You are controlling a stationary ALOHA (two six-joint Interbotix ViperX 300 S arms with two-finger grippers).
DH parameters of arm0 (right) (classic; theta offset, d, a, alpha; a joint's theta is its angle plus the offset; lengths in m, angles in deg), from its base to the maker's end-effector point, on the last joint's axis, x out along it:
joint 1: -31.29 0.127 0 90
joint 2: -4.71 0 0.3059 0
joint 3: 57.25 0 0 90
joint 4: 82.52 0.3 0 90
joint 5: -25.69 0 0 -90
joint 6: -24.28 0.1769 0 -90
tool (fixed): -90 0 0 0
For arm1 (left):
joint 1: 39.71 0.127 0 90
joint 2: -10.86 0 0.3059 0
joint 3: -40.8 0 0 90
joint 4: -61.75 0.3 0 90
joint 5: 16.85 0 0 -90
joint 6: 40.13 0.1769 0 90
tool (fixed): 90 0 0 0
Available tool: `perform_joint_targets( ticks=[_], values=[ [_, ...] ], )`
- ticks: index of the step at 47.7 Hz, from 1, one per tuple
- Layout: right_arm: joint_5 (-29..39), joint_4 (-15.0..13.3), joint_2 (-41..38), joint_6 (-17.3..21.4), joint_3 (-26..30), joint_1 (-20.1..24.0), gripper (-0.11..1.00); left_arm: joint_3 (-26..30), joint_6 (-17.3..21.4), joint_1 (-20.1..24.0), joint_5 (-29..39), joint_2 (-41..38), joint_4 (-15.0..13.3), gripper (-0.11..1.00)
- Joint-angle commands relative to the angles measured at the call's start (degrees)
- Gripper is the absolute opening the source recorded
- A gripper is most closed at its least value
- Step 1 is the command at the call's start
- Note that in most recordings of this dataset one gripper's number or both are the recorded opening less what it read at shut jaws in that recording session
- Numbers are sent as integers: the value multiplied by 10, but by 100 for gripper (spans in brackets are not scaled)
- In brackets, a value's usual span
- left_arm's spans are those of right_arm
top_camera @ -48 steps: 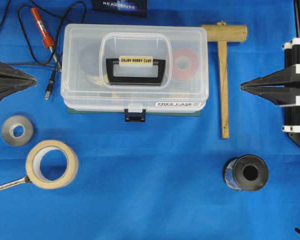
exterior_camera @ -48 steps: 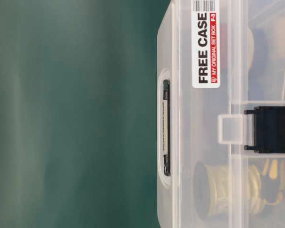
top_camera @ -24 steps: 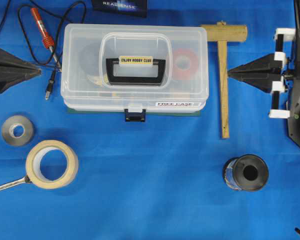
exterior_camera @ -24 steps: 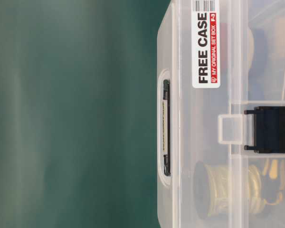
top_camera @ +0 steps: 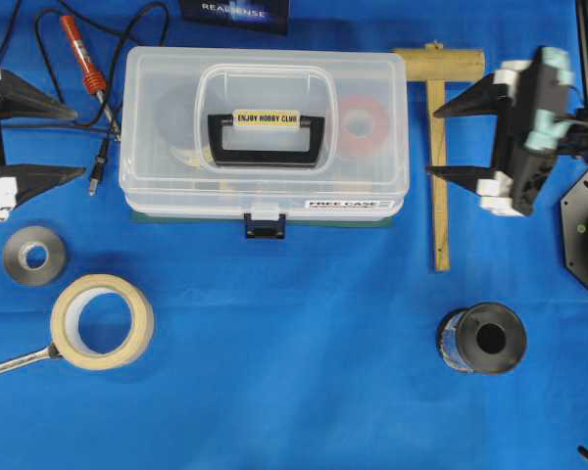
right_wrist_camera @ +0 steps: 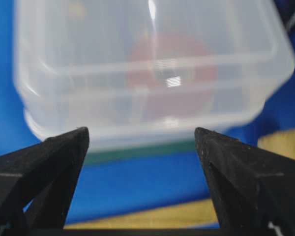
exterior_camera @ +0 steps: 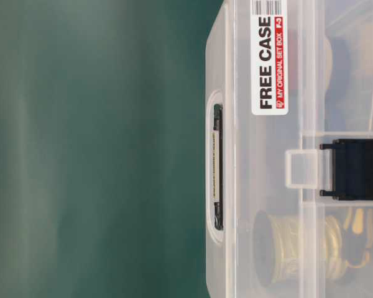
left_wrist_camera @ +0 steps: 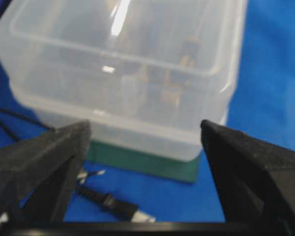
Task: Open the tool box with both arms.
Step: 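Position both open grippers at the lid edges on either side of the box, then grip the lid edges with both grippers and lift it up and back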
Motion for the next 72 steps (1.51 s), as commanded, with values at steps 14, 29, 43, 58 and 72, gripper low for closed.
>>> perform_joint_targets(
  ticks=[14,29,43,58,72],
  values=[
    [-5,-1,-57,-1,31,-4,85,10,4,22,-82,-102,2,88],
    [-36,2,-69,0,36,-4,85,37,11,22,-141,-185,2,88],
    [-55,2,-78,0,46,-4,85,47,12,23,-150,-197,2,88],
    [-53,1,-69,-1,57,-4,85,47,13,26,-150,-159,2,88],
    [-53,-2,-25,-2,63,-7,85,47,13,40,-150,-116,2,88]
  ],
)
